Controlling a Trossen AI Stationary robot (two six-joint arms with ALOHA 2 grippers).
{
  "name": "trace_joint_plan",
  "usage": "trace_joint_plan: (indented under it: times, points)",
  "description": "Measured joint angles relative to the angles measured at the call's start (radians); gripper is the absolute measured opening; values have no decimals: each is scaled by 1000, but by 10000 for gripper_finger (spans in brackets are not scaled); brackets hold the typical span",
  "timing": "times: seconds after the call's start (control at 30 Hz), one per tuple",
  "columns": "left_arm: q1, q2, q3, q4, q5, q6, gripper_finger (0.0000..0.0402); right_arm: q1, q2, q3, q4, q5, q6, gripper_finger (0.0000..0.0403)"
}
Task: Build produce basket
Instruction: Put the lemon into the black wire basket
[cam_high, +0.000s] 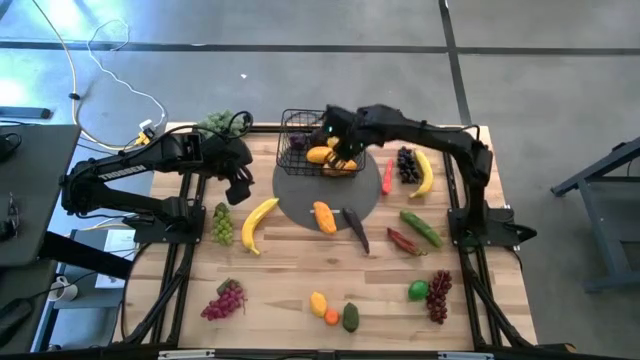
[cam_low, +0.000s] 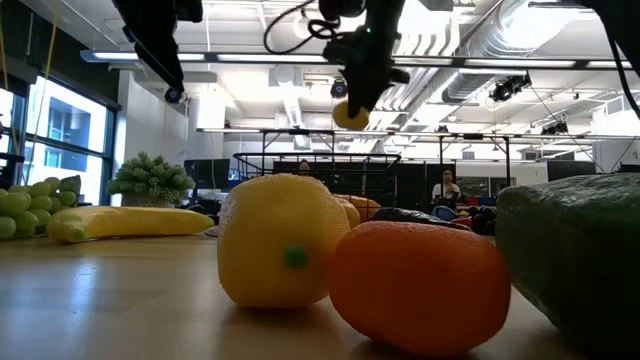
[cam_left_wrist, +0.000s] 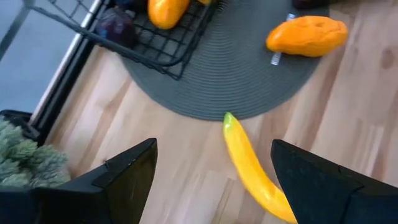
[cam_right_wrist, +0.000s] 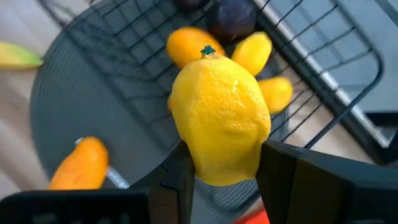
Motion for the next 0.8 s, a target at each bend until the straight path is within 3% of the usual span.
trace_joint_plan:
  times: [0.4,0.8]
  points:
    - [0,0,0,59,-85,-113,303,-191,8,-6,148,-116,-237,106]
    - [0,0,0,229,-115,-129,303,-260,138,-8,162,-170,-342,106]
